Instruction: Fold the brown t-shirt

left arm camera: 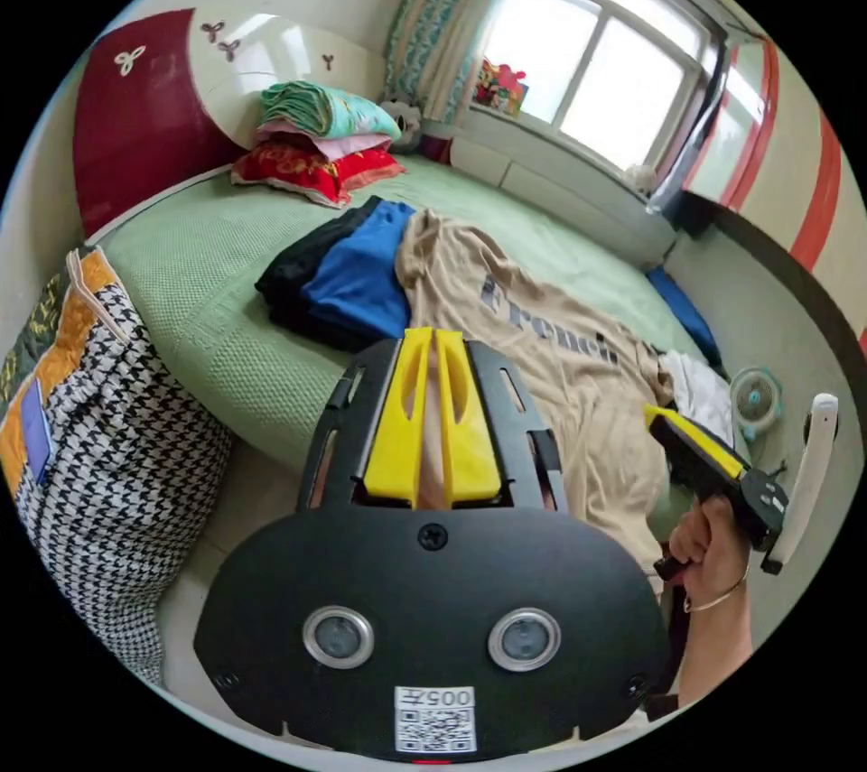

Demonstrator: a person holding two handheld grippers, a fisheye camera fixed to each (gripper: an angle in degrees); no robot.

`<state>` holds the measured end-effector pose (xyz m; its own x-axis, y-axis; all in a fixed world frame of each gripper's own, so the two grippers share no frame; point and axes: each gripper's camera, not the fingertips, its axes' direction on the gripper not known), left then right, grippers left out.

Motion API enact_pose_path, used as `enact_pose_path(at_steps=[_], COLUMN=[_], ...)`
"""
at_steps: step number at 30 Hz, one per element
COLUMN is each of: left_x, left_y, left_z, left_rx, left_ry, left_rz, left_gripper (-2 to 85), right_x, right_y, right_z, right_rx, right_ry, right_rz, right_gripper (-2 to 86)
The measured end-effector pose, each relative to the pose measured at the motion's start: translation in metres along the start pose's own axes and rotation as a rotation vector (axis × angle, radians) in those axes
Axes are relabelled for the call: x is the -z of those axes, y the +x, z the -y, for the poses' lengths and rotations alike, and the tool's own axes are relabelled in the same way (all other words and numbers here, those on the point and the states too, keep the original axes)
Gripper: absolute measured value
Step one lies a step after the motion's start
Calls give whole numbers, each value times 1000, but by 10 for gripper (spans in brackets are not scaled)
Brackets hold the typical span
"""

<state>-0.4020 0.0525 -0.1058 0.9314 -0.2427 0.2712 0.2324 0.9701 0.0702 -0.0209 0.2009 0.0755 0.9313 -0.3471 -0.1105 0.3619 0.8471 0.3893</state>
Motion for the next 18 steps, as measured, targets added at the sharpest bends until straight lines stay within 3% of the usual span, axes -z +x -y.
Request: enact_pose_path(at_steps=[3, 7, 14, 18], left_x=[-24, -62, -123, -144], left_y=[-19, -31, -44, -51], left_z=[37, 82, 96, 113], left_rx=[42, 113, 134, 90], left_ry=[-4, 17, -102, -154], left_rz=[-34, -28, -53, -10], left_gripper=[76, 104, 112, 113], right_x=[-11, -59, -222, -285], right_y=[-20, -56, -103, -113], right_z=[72, 192, 340, 370], right_rx=[86, 195, 174, 138], right_ry=[108, 36, -362, -427], right_rz=[110, 313, 382, 373], right_gripper=[44, 107, 115, 110])
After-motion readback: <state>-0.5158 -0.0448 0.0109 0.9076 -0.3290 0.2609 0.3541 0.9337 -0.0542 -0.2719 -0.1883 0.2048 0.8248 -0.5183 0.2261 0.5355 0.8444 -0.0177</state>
